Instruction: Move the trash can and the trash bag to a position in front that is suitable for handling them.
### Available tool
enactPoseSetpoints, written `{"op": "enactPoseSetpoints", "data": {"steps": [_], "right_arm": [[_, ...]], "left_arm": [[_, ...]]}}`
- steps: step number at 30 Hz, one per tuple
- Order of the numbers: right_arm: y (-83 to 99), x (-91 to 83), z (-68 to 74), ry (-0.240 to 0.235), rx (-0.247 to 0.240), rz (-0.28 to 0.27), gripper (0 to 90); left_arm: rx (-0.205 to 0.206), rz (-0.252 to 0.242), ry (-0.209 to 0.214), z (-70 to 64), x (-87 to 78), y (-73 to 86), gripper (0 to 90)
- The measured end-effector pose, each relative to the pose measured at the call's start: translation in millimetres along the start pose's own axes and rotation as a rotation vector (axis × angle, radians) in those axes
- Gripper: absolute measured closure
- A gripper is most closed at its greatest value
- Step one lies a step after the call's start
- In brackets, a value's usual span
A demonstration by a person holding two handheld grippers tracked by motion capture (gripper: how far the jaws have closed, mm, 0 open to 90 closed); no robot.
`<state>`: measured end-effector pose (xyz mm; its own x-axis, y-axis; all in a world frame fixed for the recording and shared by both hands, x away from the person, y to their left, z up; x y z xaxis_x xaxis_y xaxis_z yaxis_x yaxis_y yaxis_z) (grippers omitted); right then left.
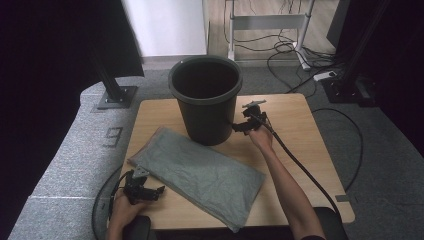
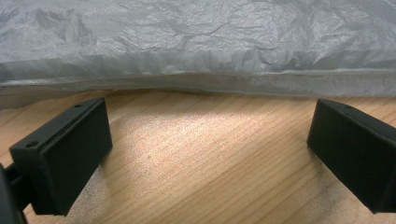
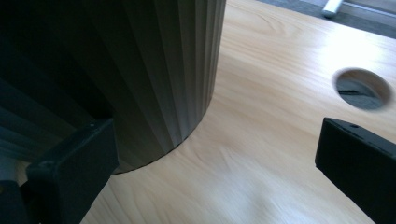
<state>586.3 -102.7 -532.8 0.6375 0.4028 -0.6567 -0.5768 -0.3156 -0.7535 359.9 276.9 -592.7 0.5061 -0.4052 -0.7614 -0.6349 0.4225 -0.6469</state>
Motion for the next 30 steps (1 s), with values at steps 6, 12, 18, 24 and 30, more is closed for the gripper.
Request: {"op": "enactPoseSetpoints", "data": {"steps": [6, 12, 18, 24, 30], "right_arm": [[-16.1, 12.6, 15.6, -0.040, -0.008, -0.024, 0.0], [3.4, -7.2, 16.4, -0.103, -0.088, 0.057, 0.0], [44.5, -43.1, 24.7, -0.206, -0.153, 0.111, 5.3], [87.7, -74.2, 50.7, -0.306, -0.217, 0.144, 20.1], [124.1, -72.2, 72.0, -0.293, -0.327, 0.192, 49.0]], "left_arm": [[0.000, 0.000, 0.000, 0.0, 0.0, 0.0, 0.0], [0.000, 0.000, 0.000, 0.0, -0.1, 0.0, 0.0], [0.000, 0.000, 0.000, 0.0, 0.0, 0.0, 0.0], [-0.001, 0.000, -0.001, -0.1, 0.0, 0.0, 0.0], [-0.002, 0.000, -0.001, -0.1, 0.0, 0.0, 0.0]]}}
Point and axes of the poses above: each handheld gripper's, and its own axes: x roughly forward along the jaws, y roughly out of its underside, z roughly to its left, the point moved 6 cm from there along x, roughly forward along the jaws, and after that the axes turned 2 degrees about y, right-handed, at the moved point
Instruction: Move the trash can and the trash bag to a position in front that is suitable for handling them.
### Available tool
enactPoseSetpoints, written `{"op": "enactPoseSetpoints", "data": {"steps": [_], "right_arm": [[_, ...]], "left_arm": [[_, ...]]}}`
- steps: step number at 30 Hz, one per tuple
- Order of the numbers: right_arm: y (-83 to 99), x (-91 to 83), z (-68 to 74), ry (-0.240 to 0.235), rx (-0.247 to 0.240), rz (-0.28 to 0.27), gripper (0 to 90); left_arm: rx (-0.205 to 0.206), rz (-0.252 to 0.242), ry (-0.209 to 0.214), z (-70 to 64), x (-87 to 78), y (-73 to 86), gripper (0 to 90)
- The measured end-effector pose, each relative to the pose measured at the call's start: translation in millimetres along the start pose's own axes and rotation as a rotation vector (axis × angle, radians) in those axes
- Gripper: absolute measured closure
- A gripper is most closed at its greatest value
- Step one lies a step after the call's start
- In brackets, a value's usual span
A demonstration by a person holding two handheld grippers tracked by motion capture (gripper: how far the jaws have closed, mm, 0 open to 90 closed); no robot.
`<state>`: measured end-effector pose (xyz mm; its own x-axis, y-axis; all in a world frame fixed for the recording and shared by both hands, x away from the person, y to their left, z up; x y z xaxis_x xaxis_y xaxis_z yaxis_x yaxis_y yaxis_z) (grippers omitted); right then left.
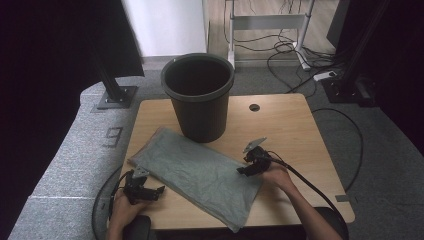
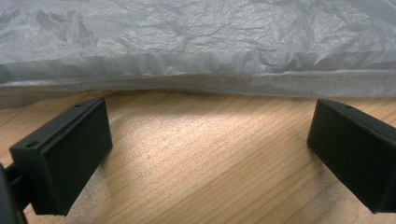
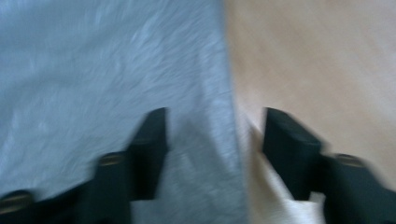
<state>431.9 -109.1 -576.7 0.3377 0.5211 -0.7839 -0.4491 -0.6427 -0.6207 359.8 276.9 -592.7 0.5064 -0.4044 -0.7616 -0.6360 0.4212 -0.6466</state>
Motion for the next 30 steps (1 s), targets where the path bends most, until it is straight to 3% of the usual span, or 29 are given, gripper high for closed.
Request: {"op": "enactPoseSetpoints", "data": {"steps": [5, 9, 11, 13, 14, 16, 17, 18, 19, 20, 21, 22, 25, 26, 27, 28, 29, 30], "right_arm": [[13.0, -4.2, 9.0, 0.014, 0.013, -0.033, 63.3], [31.4, -17.8, 17.6, 0.014, 0.019, -0.042, 64.5], [57.4, -38.6, 29.9, -0.001, 0.021, -0.031, 64.3], [66.8, -46.7, 34.0, -0.010, 0.020, -0.015, 63.1], [83.0, -62.9, 40.7, -0.025, 0.020, 0.036, 56.0], [85.8, -75.4, 41.1, -0.012, 0.030, 0.040, 42.6], [85.8, -75.4, 41.1, -0.012, 0.030, 0.040, 42.6], [73.4, -78.4, 36.5, -0.016, 0.056, 0.016, 33.9], [73.4, -78.4, 36.5, -0.016, 0.056, 0.016, 33.9], [51.7, -70.8, 28.6, -0.002, 0.064, -0.025, 27.9], [51.7, -70.8, 28.6, -0.002, 0.064, -0.025, 27.9], [27.5, -53.6, 20.9, -0.010, 0.078, -0.062, 26.6], [-8.2, -22.4, 17.8, -0.044, 0.079, -0.111, 31.0], [-8.2, -22.4, 17.8, -0.044, 0.079, -0.111, 31.0], [-18.3, -11.8, 18.8, -0.054, 0.071, -0.117, 33.1], [-34.4, 8.2, 23.0, -0.065, 0.040, -0.115, 37.9], [-34.4, 8.2, 23.0, -0.065, 0.040, -0.115, 37.9], [-44.9, 25.3, 28.3, -0.076, 0.009, -0.108, 42.9]], "left_arm": [[0.000, 0.000, 0.000, 0.0, 0.0, 0.0, 0.0], [0.000, 0.000, 0.000, 0.0, 0.0, 0.0, 0.0], [0.001, 0.000, 0.000, 0.0, 0.0, 0.0, 0.0], [0.001, 0.001, -0.001, 0.1, -0.1, 0.0, 0.0], [0.000, 0.001, -0.001, 0.0, 0.0, -0.1, 0.0], [0.000, 0.001, -0.001, 0.0, 0.0, -0.1, 0.0], [0.000, 0.001, -0.001, 0.0, 0.0, -0.1, 0.0], [0.000, 0.000, -0.001, 0.0, 0.1, -0.1, 0.0], [0.000, 0.000, -0.001, 0.0, 0.1, -0.1, 0.0], [0.000, 0.000, -0.002, 0.0, 0.1, -0.1, 0.0], [0.000, 0.000, -0.002, 0.0, 0.1, -0.1, 0.0], [0.000, 0.000, -0.001, 0.0, 0.1, -0.1, 0.0], [0.000, 0.000, -0.001, 0.0, 0.1, -0.1, 0.0], [0.000, 0.000, -0.001, 0.0, 0.1, -0.1, 0.0], [0.000, 0.000, -0.001, 0.0, 0.1, -0.1, 0.0], [0.000, 0.000, -0.001, 0.0, 0.1, -0.1, 0.0], [0.000, 0.000, -0.001, 0.0, 0.1, -0.1, 0.0], [0.000, 0.000, -0.001, 0.0, 0.1, -0.1, 0.0]]}}
Point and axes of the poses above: each handheld gripper's, and its own axes: x roughly forward along the jaws, y roughly out of its underside, z roughly to its left, the point moved 6 cm from there along x, roughly forward along the jaws, and after that the axes turned 2 degrees about y, right-handed, at the moved point
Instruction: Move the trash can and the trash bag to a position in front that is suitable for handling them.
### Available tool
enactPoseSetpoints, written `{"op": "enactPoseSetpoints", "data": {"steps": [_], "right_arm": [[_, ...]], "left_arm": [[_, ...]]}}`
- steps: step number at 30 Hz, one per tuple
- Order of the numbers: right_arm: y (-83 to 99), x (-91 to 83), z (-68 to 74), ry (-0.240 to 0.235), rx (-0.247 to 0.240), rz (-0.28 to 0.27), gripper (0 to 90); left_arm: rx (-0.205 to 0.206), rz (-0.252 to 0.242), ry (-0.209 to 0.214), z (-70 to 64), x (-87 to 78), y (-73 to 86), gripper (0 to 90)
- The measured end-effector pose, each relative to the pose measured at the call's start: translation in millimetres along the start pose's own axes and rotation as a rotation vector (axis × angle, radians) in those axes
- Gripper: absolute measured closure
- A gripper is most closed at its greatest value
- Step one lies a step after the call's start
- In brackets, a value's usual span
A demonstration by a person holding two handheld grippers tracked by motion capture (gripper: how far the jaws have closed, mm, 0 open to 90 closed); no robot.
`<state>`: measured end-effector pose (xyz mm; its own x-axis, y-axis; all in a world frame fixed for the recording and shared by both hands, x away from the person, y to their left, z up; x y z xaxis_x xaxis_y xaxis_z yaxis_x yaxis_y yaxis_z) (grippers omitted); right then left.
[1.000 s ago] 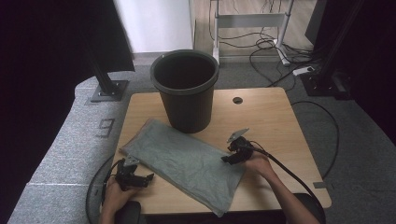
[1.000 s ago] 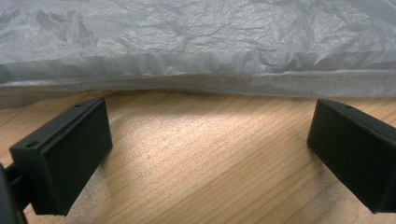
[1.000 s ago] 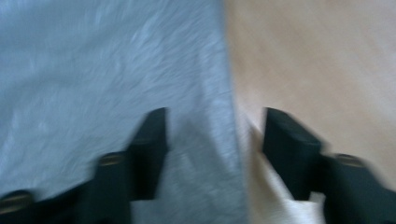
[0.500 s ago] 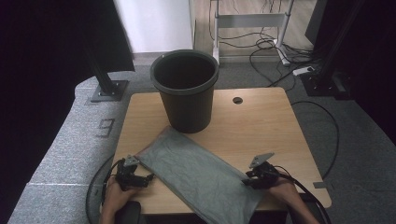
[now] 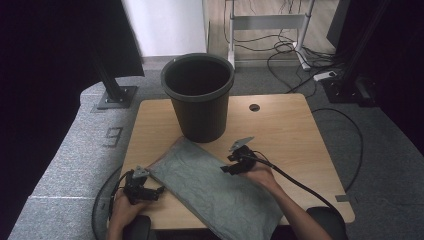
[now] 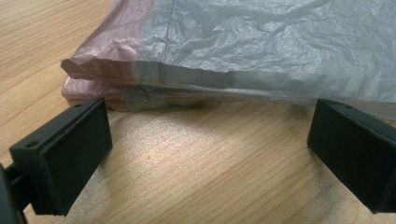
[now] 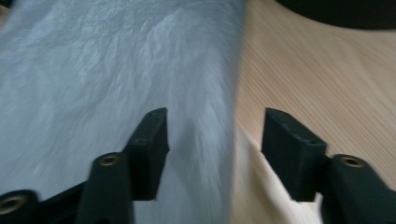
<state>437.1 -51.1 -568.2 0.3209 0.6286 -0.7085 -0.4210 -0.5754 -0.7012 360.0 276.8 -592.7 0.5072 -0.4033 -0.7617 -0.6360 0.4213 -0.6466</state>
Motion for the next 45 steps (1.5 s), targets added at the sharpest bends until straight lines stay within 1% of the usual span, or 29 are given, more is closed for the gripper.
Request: {"op": "enactPoseSetpoints", "data": {"steps": [1, 3, 4, 5, 6, 8, 9, 10, 11, 17, 18, 19, 20, 22, 23, 24, 25, 30, 31, 32, 34, 35, 36, 37, 39, 40, 42, 43, 45], "right_arm": [[0.0, 0.0, 0.0, 0.000, 0.000, 0.000, 42.9], [-2.8, 15.3, 0.7, 0.012, -0.013, 0.022, 45.0], [-3.8, 25.2, -1.2, 0.023, -0.013, 0.014, 49.9], [-3.8, 25.2, -1.2, 0.023, -0.013, 0.014, 49.9], [-6.3, 27.1, -2.6, 0.019, -0.009, 0.010, 61.8], [-5.5, 25.5, -4.5, 0.035, -0.038, 0.024, 76.3], [-5.5, 25.5, -4.5, 0.035, -0.038, 0.024, 76.3], [-3.9, 23.5, -5.7, 0.044, -0.047, 0.034, 80.5], [0.0, 18.6, -9.1, 0.049, -0.030, 0.047, 85.3], [16.7, -0.4, -26.0, 0.114, 0.012, 0.059, 87.4], [25.3, -10.4, -37.8, 0.151, 0.043, 0.060, 87.4], [25.3, -10.4, -37.8, 0.151, 0.043, 0.060, 87.4], [29.9, -15.8, -44.1, 0.173, 0.054, 0.063, 87.4], [45.0, -33.6, -64.3, 0.225, 0.091, 0.076, 87.3], [45.0, -33.6, -64.3, 0.225, 0.091, 0.076, 87.3], [52.7, -43.0, -75.1, 0.263, 0.103, 0.085, 87.3], [52.7, -43.0, -75.1, 0.263, 0.103, 0.085, 87.3], [79.9, -75.1, -110.6, 0.383, 0.162, 0.121, 86.8], [79.9, -75.1, -110.6, 0.383, 0.162, 0.121, 86.8], [89.0, -86.0, -120.1, 0.417, 0.192, 0.135, 82.5], [92.6, -91.8, -123.5, 0.433, 0.207, 0.141, 79.0], [94.8, -104.3, -126.5, 0.458, 0.228, 0.117, 65.1], [93.4, -110.1, -125.3, 0.456, 0.242, 0.095, 56.9], [93.4, -110.1, -125.3, 0.456, 0.242, 0.095, 56.9], [88.6, -115.5, -117.7, 0.403, 0.253, 0.063, 43.5], [81.9, -115.8, -108.0, 0.377, 0.219, 0.022, 34.9], [77.8, -109.0, -96.9, 0.309, 0.211, 0.001, 26.0], [77.8, -109.0, -96.9, 0.309, 0.211, 0.001, 26.0], [76.8, -98.9, -85.6, 0.254, 0.204, -0.004, 20.6]], "left_arm": [[0.000, 0.000, 0.000, 0.0, 0.0, 0.0, 0.0], [0.000, 0.000, 0.000, 0.0, 0.0, 0.0, 0.0], [0.000, 0.000, 0.000, 0.0, 0.0, 0.0, 0.0], [0.000, 0.000, 0.000, 0.0, 0.0, 0.0, 0.0], [0.000, 0.000, 0.000, 0.0, 0.0, 0.0, 0.0], [0.000, 0.000, 0.000, 0.0, 0.0, 0.0, 0.0], [0.000, 0.000, 0.000, 0.0, 0.0, 0.0, 0.0], [-0.001, 0.000, 0.000, -0.1, 0.0, 0.0, 0.0], [-0.001, -0.001, 0.000, -0.1, 0.0, 0.0, 0.0], [0.000, -0.001, 0.000, 0.0, 0.1, -0.1, 0.0], [0.001, 0.000, 0.000, 0.0, 0.0, -0.1, 0.0], [0.001, 0.000, 0.000, 0.0, 0.0, -0.1, 0.0], [0.001, -0.001, 0.000, 0.0, 0.1, -0.1, 0.0], [0.000, -0.001, 0.000, 0.0, 0.1, -0.1, 0.0], [0.000, -0.001, 0.000, 0.0, 0.1, -0.1, 0.0], [0.000, -0.001, 0.000, 0.0, 0.1, -0.1, 0.0], [0.000, -0.001, 0.000, 0.0, 0.1, -0.1, 0.0], [-0.001, -0.001, -0.001, -0.1, 0.2, -0.2, 0.0], [-0.001, -0.001, -0.001, -0.1, 0.2, -0.2, 0.0], [-0.001, -0.002, -0.001, -0.1, 0.2, -0.2, 0.0], [-0.001, -0.002, -0.001, -0.1, 0.2, -0.2, 0.0], [-0.002, -0.002, -0.002, -0.1, 0.2, -0.2, 0.0], [-0.002, -0.002, -0.002, -0.1, 0.2, -0.2, 0.0], [-0.002, -0.002, -0.002, -0.1, 0.2, -0.2, 0.0], [-0.002, -0.002, -0.002, -0.1, 0.3, -0.3, 0.0], [-0.002, -0.002, -0.002, -0.1, 0.3, -0.4, 0.0], [-0.003, -0.001, -0.002, -0.2, 0.3, -0.4, 0.0], [-0.003, -0.001, -0.002, -0.2, 0.3, -0.4, 0.0], [-0.003, -0.001, -0.003, -0.2, 0.3, -0.4, 0.0]]}}
Point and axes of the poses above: each handheld gripper's, and its own axes: x roughly forward along the jaws, y roughly out of its underside, z roughly to its left, the point moved 6 cm from there along x, roughly forward along the jaws, and after that the axes turned 2 degrees about y, right-handed, at the moved point
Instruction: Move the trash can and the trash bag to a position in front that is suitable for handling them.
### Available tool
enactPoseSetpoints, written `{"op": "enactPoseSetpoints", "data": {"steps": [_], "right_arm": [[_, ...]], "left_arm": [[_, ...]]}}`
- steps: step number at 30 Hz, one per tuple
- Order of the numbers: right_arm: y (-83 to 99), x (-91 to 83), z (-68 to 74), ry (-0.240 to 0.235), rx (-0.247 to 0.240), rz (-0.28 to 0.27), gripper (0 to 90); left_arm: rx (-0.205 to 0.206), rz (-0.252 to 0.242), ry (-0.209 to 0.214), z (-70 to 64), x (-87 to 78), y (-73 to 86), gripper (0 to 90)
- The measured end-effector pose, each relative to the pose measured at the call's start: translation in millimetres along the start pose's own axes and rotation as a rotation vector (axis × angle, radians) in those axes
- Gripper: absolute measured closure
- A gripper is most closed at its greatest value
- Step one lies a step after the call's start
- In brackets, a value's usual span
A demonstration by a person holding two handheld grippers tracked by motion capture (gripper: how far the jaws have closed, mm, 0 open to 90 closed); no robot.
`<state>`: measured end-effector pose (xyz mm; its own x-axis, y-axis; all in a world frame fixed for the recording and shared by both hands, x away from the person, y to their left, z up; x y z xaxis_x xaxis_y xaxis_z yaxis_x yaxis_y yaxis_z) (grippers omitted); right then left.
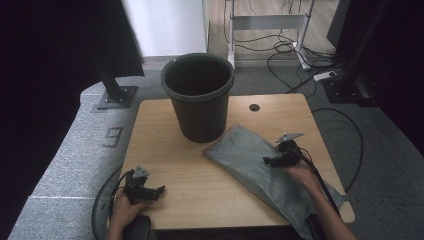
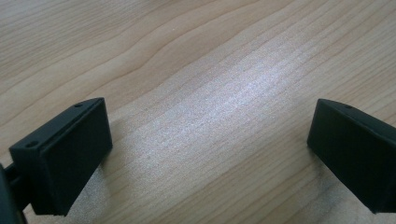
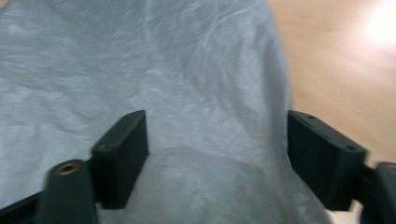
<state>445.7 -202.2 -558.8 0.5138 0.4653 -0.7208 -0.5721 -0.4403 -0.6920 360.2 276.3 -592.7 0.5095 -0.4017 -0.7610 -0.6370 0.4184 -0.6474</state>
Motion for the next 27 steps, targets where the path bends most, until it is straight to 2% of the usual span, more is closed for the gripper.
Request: {"op": "enactPoseSetpoints", "data": {"steps": [1, 3, 4, 6, 7, 8, 10, 11, 12, 13, 14, 15, 16, 17, 18, 19, 20, 21, 22, 24, 27], "right_arm": [[2.5, 5.2, 9.0, -0.017, -0.019, 0.016, 16.9], [4.5, 7.5, 11.7, 0.033, -0.058, 0.034, 17.1], [4.5, 7.5, 11.7, 0.033, -0.058, 0.034, 17.1], [3.0, 4.5, 4.8, 0.086, -0.075, 0.029, 15.7], [-0.7, -3.8, -5.7, 0.142, -0.078, 0.024, 14.5], [-3.5, -9.7, -8.8, 0.153, -0.080, 0.012, 14.5], [-6.9, -15.8, -10.2, 0.149, -0.075, -0.007, 14.5], [-12.4, -24.8, -5.7, 0.103, -0.067, -0.037, 14.6], [-12.4, -24.8, -5.7, 0.103, -0.067, -0.037, 14.6], [-12.4, -23.7, 8.8, 0.029, -0.094, -0.027, 13.9], [-12.4, -23.7, 8.8, 0.029, -0.094, -0.027, 13.9], [-8.0, -14.3, 23.0, -0.012, -0.120, -0.004, 13.5], [-8.0, -14.3, 23.0, -0.012, -0.120, -0.004, 13.5], [0.1, 0.9, 38.0, -0.050, -0.138, 0.042, 11.5], [0.1, 0.9, 38.0, -0.050, -0.138, 0.042, 11.5], [7.9, 16.9, 47.2, -0.065, -0.157, 0.083, 4.4], [7.9, 16.9, 47.2, -0.065, -0.157, 0.083, 4.4], [14.6, 28.7, 48.8, -0.050, -0.176, 0.120, 3.3], [16.8, 32.1, 47.3, -0.052, -0.170, 0.129, 0.4], [17.4, 32.8, 44.5, -0.046, -0.160, 0.115, 0.5], [21.6, 27.7, 21.7, 0.010, -0.090, 0.108, 0.7]], "left_arm": [[0.000, 0.000, 0.000, 0.0, 0.0, 0.0, 0.0], [0.000, 0.000, 0.000, 0.0, 0.0, 0.0, 0.0], [0.000, 0.000, 0.000, 0.0, 0.0, 0.0, 0.0], [0.000, 0.000, 0.000, 0.0, 0.0, 0.0, 0.0], [0.000, 0.000, 0.000, 0.0, 0.0, 0.0, 0.0], [0.000, 0.000, 0.000, 0.0, 0.0, 0.0, 0.0], [0.000, 0.000, 0.000, 0.0, 0.0, 0.0, 0.0], [0.000, 0.000, -0.001, 0.0, 0.1, -0.1, 0.0], [0.000, 0.000, -0.001, 0.0, 0.1, -0.1, 0.0], [0.000, 0.000, -0.001, 0.0, 0.1, -0.1, 0.0], [0.000, 0.000, -0.001, 0.0, 0.1, -0.1, 0.0], [0.000, 0.000, -0.001, 0.0, 0.1, -0.1, 0.0], [0.000, 0.000, -0.001, 0.0, 0.1, -0.1, 0.0], [-0.001, 0.000, -0.001, -0.1, 0.1, -0.1, 0.0], [-0.001, 0.000, -0.001, -0.1, 0.1, -0.1, 0.0], [-0.001, 0.000, -0.001, -0.1, 0.1, -0.1, 0.0], [-0.001, 0.000, -0.001, -0.1, 0.1, -0.1, 0.0], [-0.001, 0.000, -0.001, -0.1, 0.1, -0.1, 0.0], [-0.001, 0.000, -0.001, -0.1, 0.1, -0.1, 0.0], [-0.001, 0.000, -0.001, -0.1, 0.1, -0.1, 0.0], [-0.001, 0.000, -0.001, -0.1, 0.1, -0.1, 0.0]]}}
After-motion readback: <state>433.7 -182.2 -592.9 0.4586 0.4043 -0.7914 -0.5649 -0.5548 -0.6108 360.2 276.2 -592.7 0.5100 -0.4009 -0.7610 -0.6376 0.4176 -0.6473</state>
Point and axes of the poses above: each handheld gripper's, and its own axes: x roughly forward along the jaws, y roughly out of its underside, z roughly to its left, the point moved 6 cm from there along x, roughly forward along the jaws, and after that the axes turned 2 degrees about y, right-handed, at the moved point
